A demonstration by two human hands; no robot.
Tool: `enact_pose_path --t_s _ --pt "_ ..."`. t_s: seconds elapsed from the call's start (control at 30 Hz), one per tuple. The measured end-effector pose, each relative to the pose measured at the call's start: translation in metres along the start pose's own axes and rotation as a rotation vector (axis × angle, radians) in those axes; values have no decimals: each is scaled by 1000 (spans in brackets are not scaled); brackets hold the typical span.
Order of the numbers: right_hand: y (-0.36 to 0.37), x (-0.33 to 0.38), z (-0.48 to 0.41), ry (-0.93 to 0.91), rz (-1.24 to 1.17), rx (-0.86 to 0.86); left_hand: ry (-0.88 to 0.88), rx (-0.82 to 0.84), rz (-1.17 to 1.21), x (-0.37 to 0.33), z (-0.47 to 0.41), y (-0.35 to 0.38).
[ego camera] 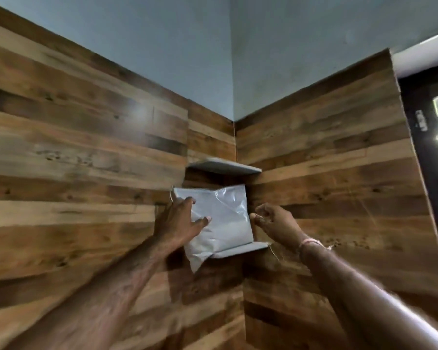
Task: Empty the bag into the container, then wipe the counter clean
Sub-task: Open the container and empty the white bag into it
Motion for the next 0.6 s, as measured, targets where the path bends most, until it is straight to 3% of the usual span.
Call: enact_pose_path --t_s 0.3,0.47,0.6 --pt "74 57 -162 -123 185 1 72 6 -260 63 -139 30" --pt "107 68 -200 -173 307 88 115 3 -322 78 -166 47" --pt "125 67 -223 -178 492 144 161 -104 -260 82 -170 50"
Point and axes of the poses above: each hand's wrist, its own z-axis away from the middle knuckle, its own y-axis out of the palm, x = y × z, the point moved 3 cm from there along -z, towards the middle knuckle, and after that the axes turned 5 degrees about y, right-handed, at the moved point
